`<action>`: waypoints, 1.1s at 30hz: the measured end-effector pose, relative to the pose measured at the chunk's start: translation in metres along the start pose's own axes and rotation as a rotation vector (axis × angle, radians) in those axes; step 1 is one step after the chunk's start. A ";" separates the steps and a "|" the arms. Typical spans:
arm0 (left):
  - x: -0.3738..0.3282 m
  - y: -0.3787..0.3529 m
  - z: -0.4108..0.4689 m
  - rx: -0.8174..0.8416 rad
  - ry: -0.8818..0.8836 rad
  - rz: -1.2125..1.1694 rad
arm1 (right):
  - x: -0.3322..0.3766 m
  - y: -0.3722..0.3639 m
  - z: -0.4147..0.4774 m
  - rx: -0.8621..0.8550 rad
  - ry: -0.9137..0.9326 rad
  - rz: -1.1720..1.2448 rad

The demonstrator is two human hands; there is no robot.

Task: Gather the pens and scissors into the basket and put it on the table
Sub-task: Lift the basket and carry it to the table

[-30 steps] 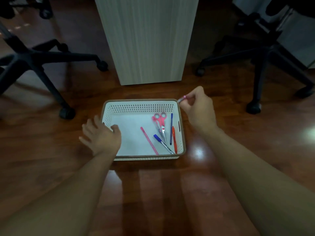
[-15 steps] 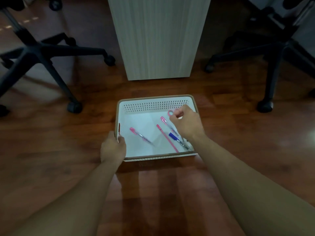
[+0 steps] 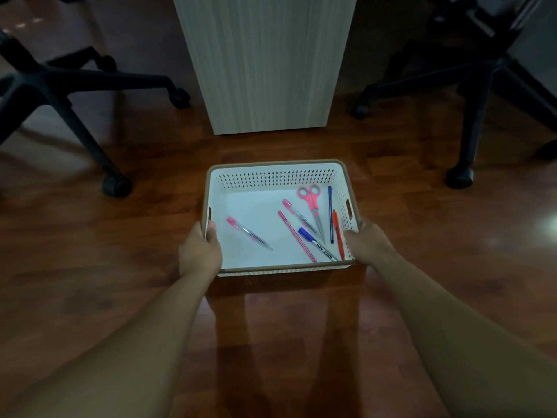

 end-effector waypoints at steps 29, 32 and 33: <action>-0.054 0.154 -0.045 -0.023 0.157 -0.105 | 0.061 0.096 -0.104 -0.013 0.023 0.056; -0.096 0.223 -0.058 -0.017 0.147 -0.096 | 0.102 0.155 -0.142 -0.016 0.019 0.071; -0.117 0.251 -0.062 -0.009 0.142 -0.091 | 0.122 0.182 -0.157 -0.013 0.012 0.068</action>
Point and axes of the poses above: each hand's wrist, its own z-axis towards the middle knuckle, its own y-axis out of the back of the hand, x = y × z, the point moved 9 cm from there along z, towards the middle knuckle, and after that the axes turned 11 degrees about -x, right-handed, at the moved point
